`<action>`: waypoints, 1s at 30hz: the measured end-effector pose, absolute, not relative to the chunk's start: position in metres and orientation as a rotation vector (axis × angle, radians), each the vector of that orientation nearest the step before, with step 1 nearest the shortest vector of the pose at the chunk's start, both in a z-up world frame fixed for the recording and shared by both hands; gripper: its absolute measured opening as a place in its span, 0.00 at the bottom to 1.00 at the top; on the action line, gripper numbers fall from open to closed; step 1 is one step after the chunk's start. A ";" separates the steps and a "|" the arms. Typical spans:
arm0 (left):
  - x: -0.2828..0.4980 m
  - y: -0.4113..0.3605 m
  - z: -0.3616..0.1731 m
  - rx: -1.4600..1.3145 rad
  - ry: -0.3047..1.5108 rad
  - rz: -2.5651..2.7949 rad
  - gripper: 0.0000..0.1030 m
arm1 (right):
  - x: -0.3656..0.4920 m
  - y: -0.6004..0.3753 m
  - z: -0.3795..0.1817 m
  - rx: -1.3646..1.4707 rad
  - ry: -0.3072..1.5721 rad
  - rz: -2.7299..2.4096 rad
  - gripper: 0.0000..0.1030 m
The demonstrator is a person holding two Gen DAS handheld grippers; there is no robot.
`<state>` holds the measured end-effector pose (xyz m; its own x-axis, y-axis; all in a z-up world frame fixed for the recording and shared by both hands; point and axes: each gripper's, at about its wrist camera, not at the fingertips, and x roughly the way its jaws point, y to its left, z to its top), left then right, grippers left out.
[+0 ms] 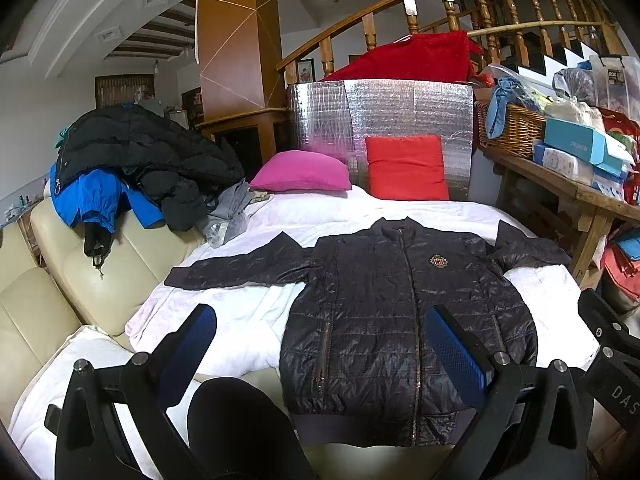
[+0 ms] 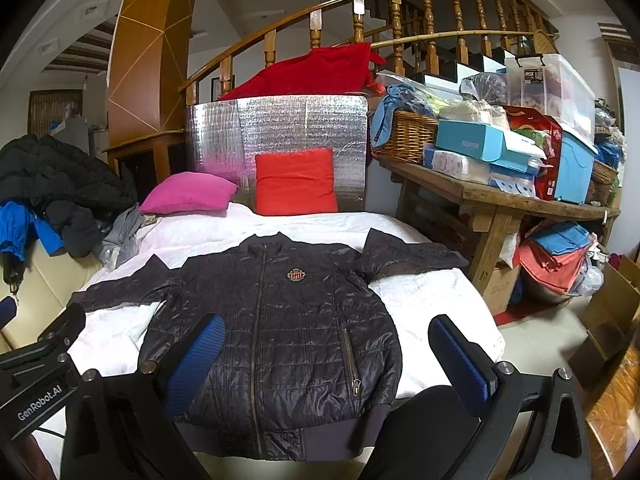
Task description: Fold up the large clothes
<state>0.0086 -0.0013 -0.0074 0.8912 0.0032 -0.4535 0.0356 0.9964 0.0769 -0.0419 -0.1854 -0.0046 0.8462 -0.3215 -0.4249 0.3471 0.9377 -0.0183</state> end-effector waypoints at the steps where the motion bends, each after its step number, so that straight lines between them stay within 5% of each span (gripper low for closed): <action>1: 0.008 -0.001 -0.007 0.082 0.469 -0.015 1.00 | -0.042 -0.185 -0.005 0.061 0.438 -0.352 1.00; 30: 0.009 0.007 -0.010 0.071 0.466 0.008 1.00 | -0.039 -0.179 -0.008 0.050 0.442 -0.338 1.00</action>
<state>0.0085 0.0073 -0.0095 0.8932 0.0241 -0.4490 0.0085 0.9975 0.0705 -0.0386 -0.1792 -0.0080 0.8491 -0.3104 -0.4273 0.3319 0.9430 -0.0255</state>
